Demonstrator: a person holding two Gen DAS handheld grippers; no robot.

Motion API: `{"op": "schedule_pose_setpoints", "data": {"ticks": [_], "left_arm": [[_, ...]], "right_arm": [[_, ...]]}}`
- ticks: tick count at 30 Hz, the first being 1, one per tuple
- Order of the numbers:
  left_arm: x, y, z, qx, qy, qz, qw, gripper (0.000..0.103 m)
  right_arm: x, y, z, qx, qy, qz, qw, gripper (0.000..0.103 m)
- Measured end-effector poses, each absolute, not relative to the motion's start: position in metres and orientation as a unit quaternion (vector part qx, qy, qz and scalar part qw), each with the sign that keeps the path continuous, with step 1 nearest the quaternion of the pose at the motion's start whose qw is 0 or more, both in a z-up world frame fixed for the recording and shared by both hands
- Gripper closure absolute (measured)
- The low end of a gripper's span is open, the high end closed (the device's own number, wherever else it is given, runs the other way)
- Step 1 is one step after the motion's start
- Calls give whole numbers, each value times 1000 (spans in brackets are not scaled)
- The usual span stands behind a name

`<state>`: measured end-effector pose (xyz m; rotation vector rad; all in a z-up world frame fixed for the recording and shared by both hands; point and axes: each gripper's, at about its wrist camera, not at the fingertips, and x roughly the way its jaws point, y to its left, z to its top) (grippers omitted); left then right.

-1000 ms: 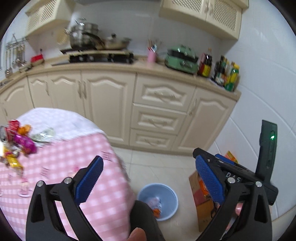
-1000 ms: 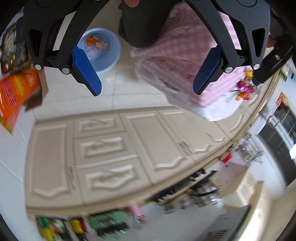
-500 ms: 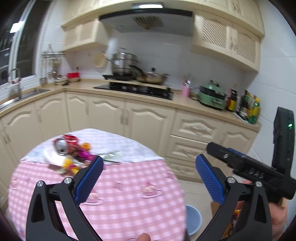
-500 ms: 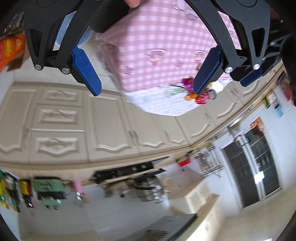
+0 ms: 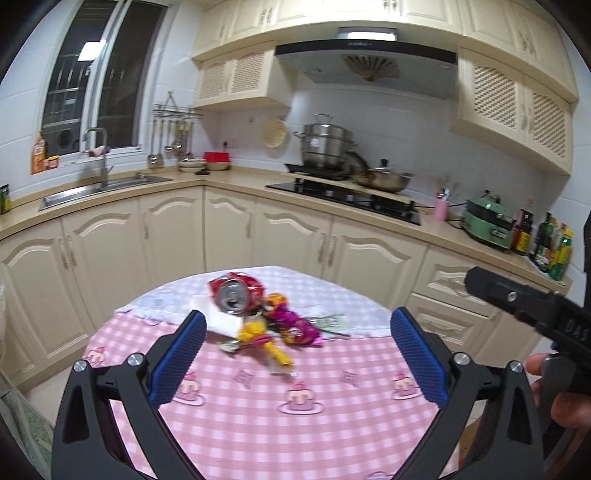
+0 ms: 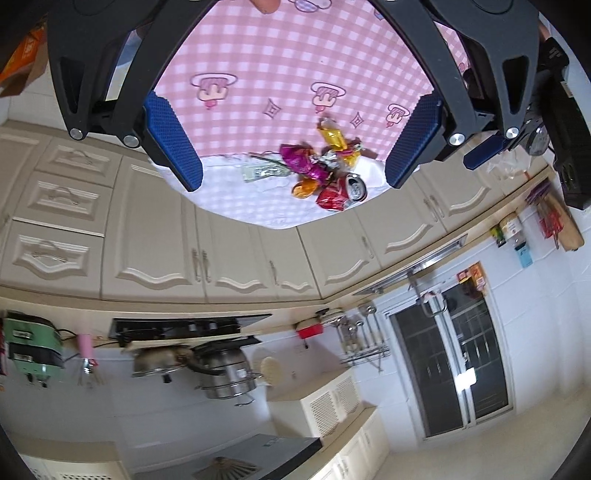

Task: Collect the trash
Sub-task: 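Grasp the yellow candy wrapper with the left gripper while the right grasps the magenta wrapper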

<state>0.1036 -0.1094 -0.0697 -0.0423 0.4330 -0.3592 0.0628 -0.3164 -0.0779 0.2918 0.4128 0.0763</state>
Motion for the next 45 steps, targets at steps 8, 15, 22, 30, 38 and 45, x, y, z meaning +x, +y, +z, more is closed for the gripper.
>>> {"op": "schedule_pose_setpoints", "data": {"ticks": [8, 15, 22, 30, 38, 45], "left_arm": [[139, -99, -105, -17, 261, -130, 956, 5], [185, -117, -144, -8, 321, -106, 941, 5], [231, -141, -181, 0, 386, -101, 917, 6], [250, -140, -206, -26, 429, -142, 892, 68], [229, -114, -206, -33, 414, -158, 896, 84], [221, -85, -207, -45, 408, -152, 899, 84]], "right_arm": [[87, -303, -88, 135, 210, 48, 967, 6], [107, -311, -108, 138, 231, 49, 962, 6], [135, -319, -132, 143, 271, 44, 951, 6], [176, -314, -161, 125, 333, 48, 933, 6], [217, -285, -186, 94, 374, 58, 921, 6], [257, -252, -202, 47, 398, 66, 914, 19]]}}
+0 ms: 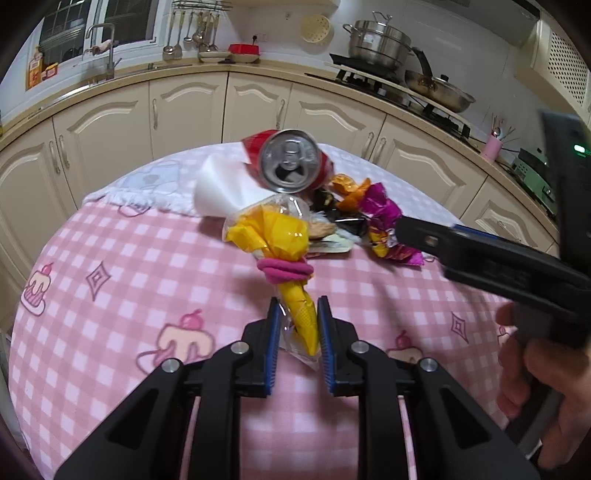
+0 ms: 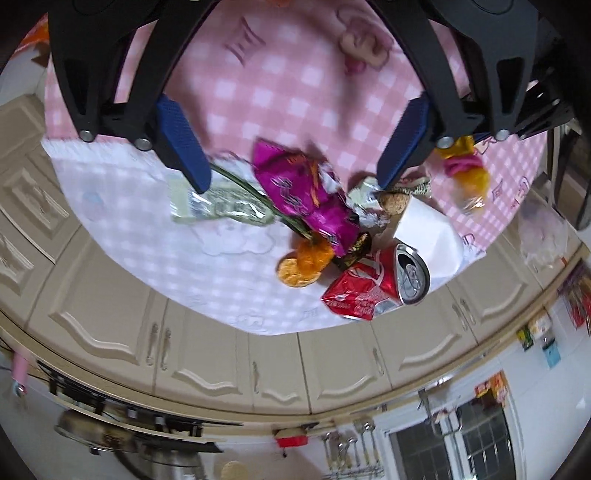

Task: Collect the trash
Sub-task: 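Grasp the yellow candy wrapper with the left gripper while the right grasps the magenta wrapper, then carry both candy wrappers to the blue bin and open both grippers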

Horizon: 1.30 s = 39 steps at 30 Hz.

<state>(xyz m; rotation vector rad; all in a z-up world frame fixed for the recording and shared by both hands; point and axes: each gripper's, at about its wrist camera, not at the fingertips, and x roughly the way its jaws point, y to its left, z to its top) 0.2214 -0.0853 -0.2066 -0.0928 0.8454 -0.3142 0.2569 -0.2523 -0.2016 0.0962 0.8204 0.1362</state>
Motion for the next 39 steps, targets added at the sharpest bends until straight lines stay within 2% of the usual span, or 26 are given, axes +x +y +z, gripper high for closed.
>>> {"op": "schedule_pose_setpoints", "data": {"ticks": [2, 3, 5, 6, 7, 11, 12, 21, 31, 39], "left_arm": [[225, -79, -208, -49, 412, -154, 897, 82], [226, -77, -208, -52, 413, -156, 896, 81], [228, -74, -208, -53, 413, -156, 896, 72], [230, -73, -208, -56, 411, -158, 896, 67], [231, -72, -207, -58, 409, -161, 896, 67], [243, -73, -213, -73, 422, -169, 888, 69], [245, -71, -214, -79, 425, -171, 885, 77], [224, -55, -204, -90, 398, -170, 897, 87], [186, -63, -167, -66, 355, -186, 914, 88], [154, -114, -129, -33, 317, -242, 917, 88]], "right_arm": [[269, -244, -207, 32, 406, 65, 911, 28], [273, -242, -209, 28, 410, 65, 910, 38], [281, -237, -216, 21, 420, 65, 905, 57], [281, -236, -217, 20, 421, 66, 904, 60], [279, -235, -218, 19, 418, 67, 906, 61], [263, -242, -214, 40, 405, 71, 910, 63], [260, -245, -214, 45, 403, 70, 911, 63], [212, -276, -192, 139, 363, 108, 915, 63], [160, -307, -161, 169, 315, 105, 928, 63], [114, -353, -135, 189, 274, 77, 940, 63]]}}
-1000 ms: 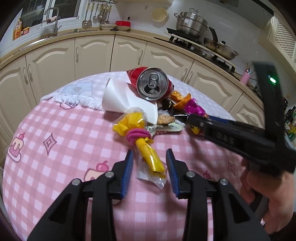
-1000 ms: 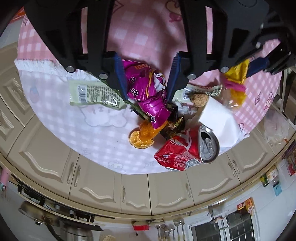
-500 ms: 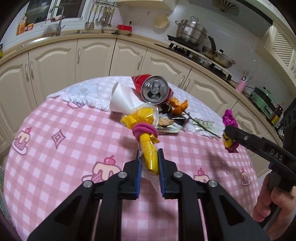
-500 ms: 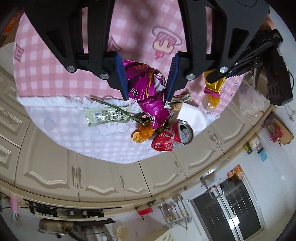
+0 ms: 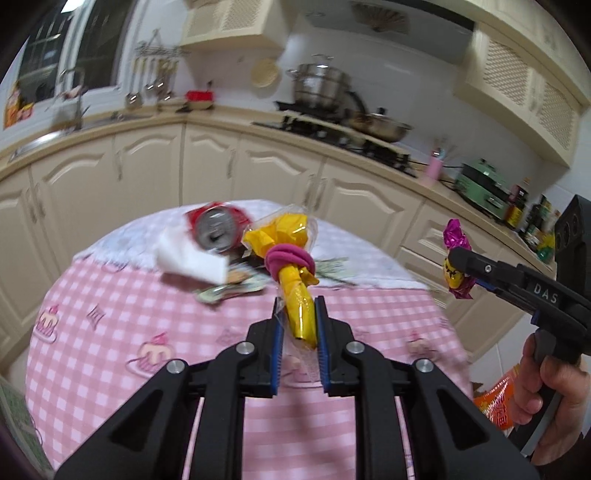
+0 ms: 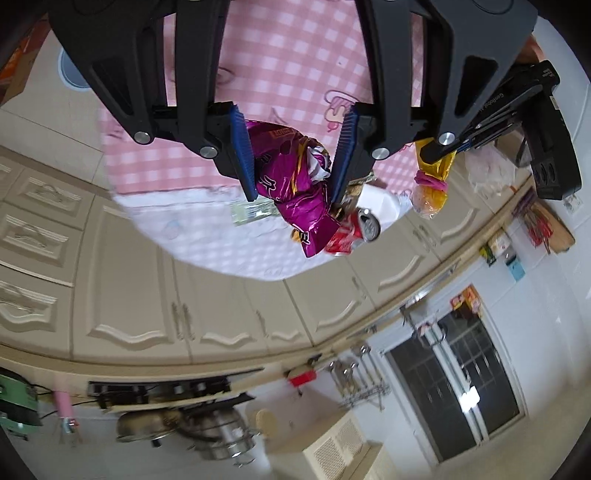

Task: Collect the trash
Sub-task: 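Carry both candy wrappers to the blue bin and open both grippers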

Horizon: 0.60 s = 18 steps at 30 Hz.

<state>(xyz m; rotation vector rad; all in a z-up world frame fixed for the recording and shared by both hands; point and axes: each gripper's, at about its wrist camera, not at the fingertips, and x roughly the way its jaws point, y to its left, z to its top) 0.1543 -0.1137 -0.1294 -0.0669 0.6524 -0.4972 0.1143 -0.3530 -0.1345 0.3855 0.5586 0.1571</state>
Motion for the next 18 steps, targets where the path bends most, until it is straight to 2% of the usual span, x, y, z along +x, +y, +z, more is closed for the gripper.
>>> {"op": "schedule_pose_setpoints", "data": {"ticks": [9, 14, 18], "left_arm": [[104, -215, -106, 20, 292, -355, 888, 88], [77, -286, -115, 44, 306, -420, 853, 88], [61, -348, -144, 72, 344, -466, 812, 88]], "right_arm": [[28, -431, -114, 207, 224, -10, 952, 63], [-22, -504, -148, 256, 232, -103, 933, 63], [-50, -557, -205, 312, 269, -170, 895, 63]]}}
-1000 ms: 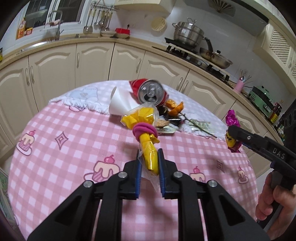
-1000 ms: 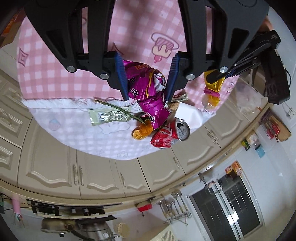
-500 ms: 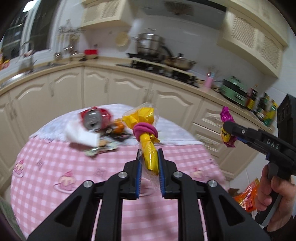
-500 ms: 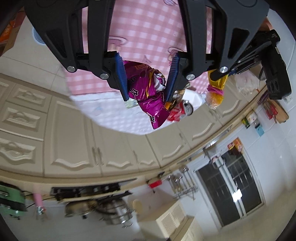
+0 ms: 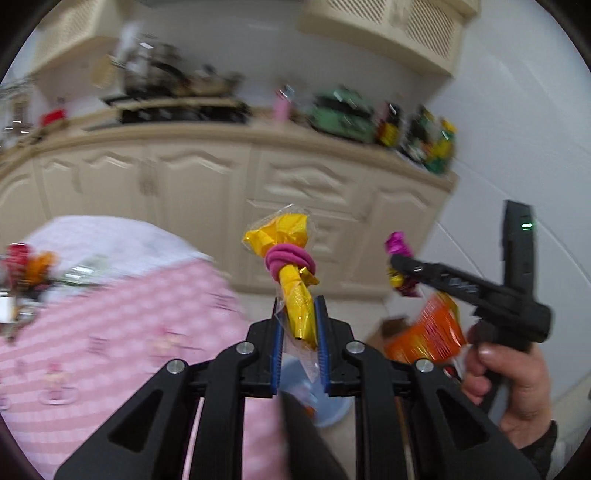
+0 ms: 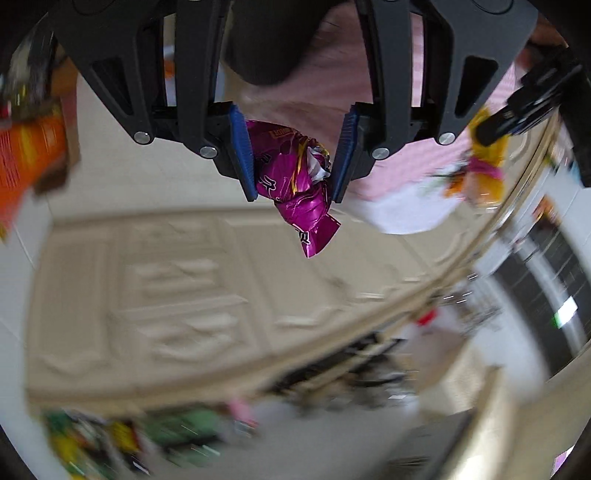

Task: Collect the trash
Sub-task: 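Carry both candy wrappers to the blue bin and open both grippers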

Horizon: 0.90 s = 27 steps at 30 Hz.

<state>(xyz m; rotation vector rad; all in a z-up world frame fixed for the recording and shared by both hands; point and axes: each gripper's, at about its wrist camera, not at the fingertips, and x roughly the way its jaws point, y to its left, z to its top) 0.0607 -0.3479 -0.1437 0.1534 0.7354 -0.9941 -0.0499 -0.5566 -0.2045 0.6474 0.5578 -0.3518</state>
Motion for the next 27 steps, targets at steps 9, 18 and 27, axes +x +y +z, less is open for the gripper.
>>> {"op": "schedule_pose_setpoints", "data": {"ticks": [9, 18, 27], "left_arm": [[46, -452, -257, 130, 453, -481, 739, 88], [54, -498, -317, 156, 502, -477, 704, 84], [76, -499, -327, 149, 514, -423, 731, 15]], "right_arm": [[-79, -615, -327, 408, 342, -216, 819, 63], [-74, -635, -386, 451, 376, -219, 779, 62], [-87, -648, -408, 477, 373, -260, 752, 6]]}}
